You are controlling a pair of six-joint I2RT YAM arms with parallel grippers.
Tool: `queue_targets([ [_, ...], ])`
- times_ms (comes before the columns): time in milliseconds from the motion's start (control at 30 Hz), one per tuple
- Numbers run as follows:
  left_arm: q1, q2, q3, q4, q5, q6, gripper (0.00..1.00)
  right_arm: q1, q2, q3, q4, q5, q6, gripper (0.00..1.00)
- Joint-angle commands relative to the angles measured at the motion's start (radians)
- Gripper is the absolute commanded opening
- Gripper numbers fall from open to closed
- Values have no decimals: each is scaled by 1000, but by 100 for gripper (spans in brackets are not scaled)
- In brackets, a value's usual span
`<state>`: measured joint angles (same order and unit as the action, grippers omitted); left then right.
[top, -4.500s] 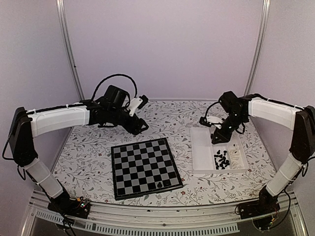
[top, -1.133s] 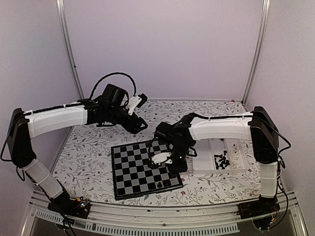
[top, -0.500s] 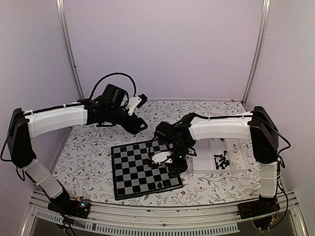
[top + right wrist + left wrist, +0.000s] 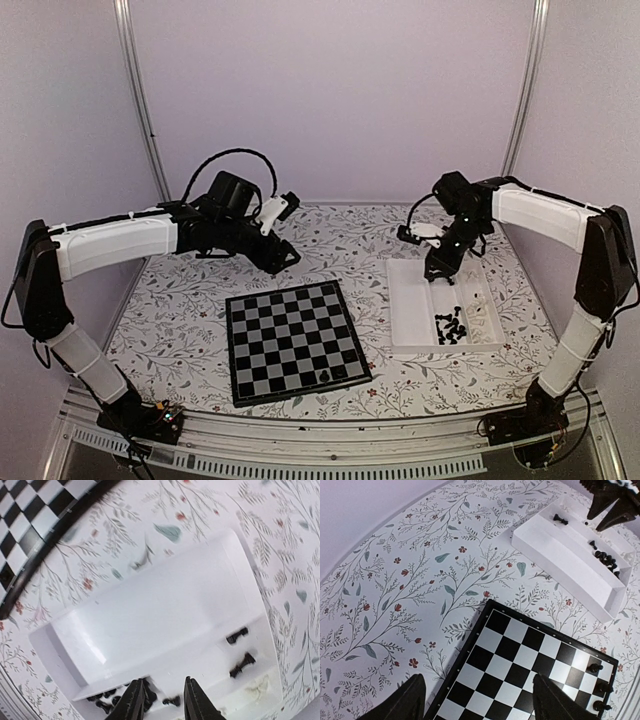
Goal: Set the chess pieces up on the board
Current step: Pick up the chess piece from the storage box.
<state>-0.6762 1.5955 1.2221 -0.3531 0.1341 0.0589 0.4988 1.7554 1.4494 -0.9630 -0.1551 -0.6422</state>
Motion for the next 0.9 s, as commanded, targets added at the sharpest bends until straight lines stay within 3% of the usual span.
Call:
queue_targets([
  [0, -2, 15, 29, 5, 23, 0, 75, -107, -64, -130, 35, 15, -15, 26],
  [233, -2, 27, 37, 5, 32, -5, 75, -156, -65, -266, 68, 31, -63, 25],
  [567, -2, 40, 36, 6, 33, -7, 75, -155, -19, -295, 76, -7, -80, 32],
  [867, -2, 47, 34, 4, 33, -7, 75, -153, 22, -331, 93, -3, -97, 33],
])
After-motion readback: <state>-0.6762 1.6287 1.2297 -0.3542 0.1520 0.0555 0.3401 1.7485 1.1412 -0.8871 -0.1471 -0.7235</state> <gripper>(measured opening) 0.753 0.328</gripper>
